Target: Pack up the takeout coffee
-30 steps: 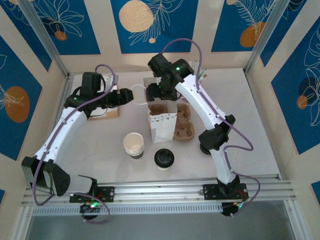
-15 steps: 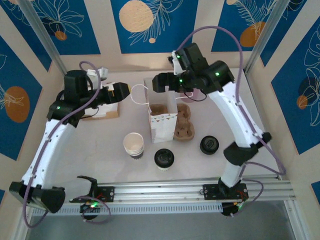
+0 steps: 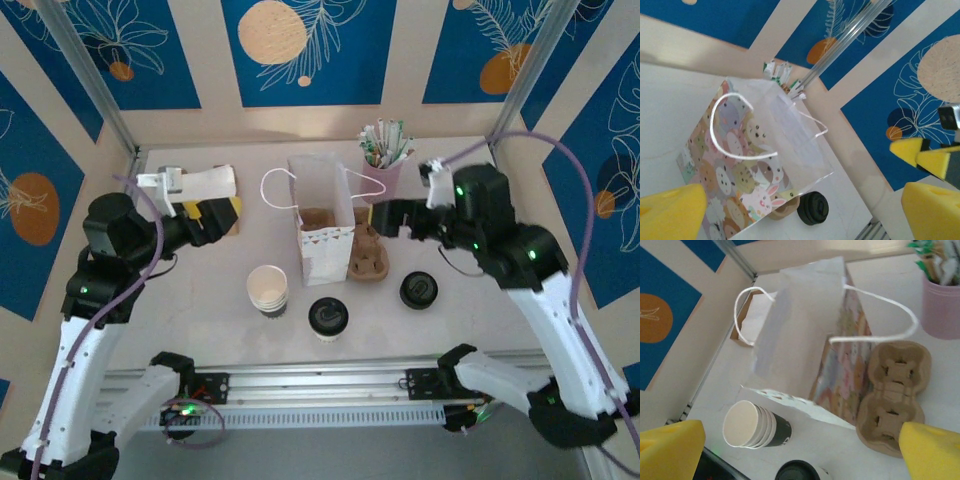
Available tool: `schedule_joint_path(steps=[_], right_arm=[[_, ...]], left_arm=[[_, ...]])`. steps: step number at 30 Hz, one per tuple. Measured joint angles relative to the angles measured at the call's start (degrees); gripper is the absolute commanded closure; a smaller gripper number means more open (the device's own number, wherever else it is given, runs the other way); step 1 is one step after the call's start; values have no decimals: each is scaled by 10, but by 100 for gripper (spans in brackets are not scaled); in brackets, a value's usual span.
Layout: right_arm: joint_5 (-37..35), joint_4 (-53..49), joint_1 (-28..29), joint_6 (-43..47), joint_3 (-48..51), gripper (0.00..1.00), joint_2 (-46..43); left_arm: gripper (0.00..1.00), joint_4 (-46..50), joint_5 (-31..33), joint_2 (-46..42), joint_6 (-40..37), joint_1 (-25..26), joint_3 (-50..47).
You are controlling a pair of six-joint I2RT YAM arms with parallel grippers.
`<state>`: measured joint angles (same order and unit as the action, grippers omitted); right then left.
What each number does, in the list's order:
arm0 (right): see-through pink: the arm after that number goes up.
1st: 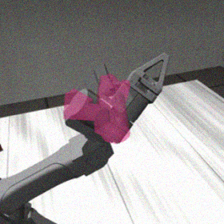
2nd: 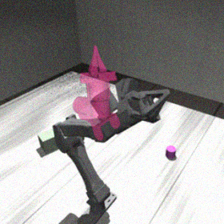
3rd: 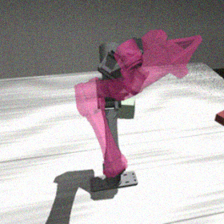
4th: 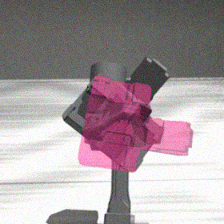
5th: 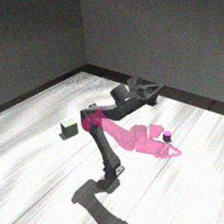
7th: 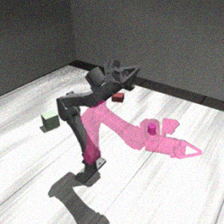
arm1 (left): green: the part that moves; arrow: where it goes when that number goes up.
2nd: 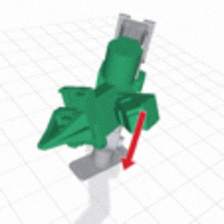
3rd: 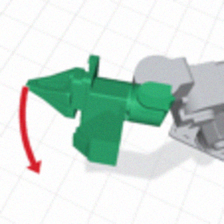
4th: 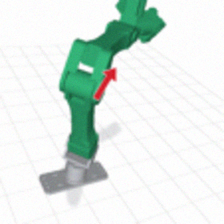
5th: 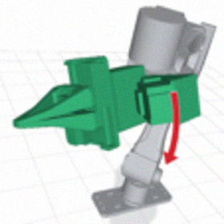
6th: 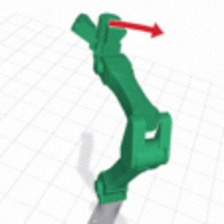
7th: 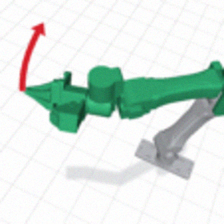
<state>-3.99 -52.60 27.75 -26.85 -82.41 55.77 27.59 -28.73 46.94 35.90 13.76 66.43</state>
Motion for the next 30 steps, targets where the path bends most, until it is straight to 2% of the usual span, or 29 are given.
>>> schedule_joint_path(steps=[3, 7, 12, 16, 20, 24, 30], right_arm=[[24, 19, -49, -11, 65, 1, -54], [88, 55, -101, -25, 126, 1, -68], [150, 74, -113, -33, 179, 1, -58], [184, 83, -108, -32, 185, 1, -57], [183, 83, -69, -31, 185, 1, -57], [147, 72, 10, -19, 181, 1, -47], [62, 25, 125, 14, 147, 1, 8]], left_arm=[[0, -20, -7, 1, 27, 0, -36], [0, -28, -11, 16, 55, 0, -68], [0, -19, -7, 23, 57, 21, -76], [0, 19, 25, 37, 28, 70, -73], [0, 50, 72, 56, 0, 129, -70], [0, 66, 114, 57, -20, 183, -71], [0, 75, 157, 10, -29, 197, -107]])
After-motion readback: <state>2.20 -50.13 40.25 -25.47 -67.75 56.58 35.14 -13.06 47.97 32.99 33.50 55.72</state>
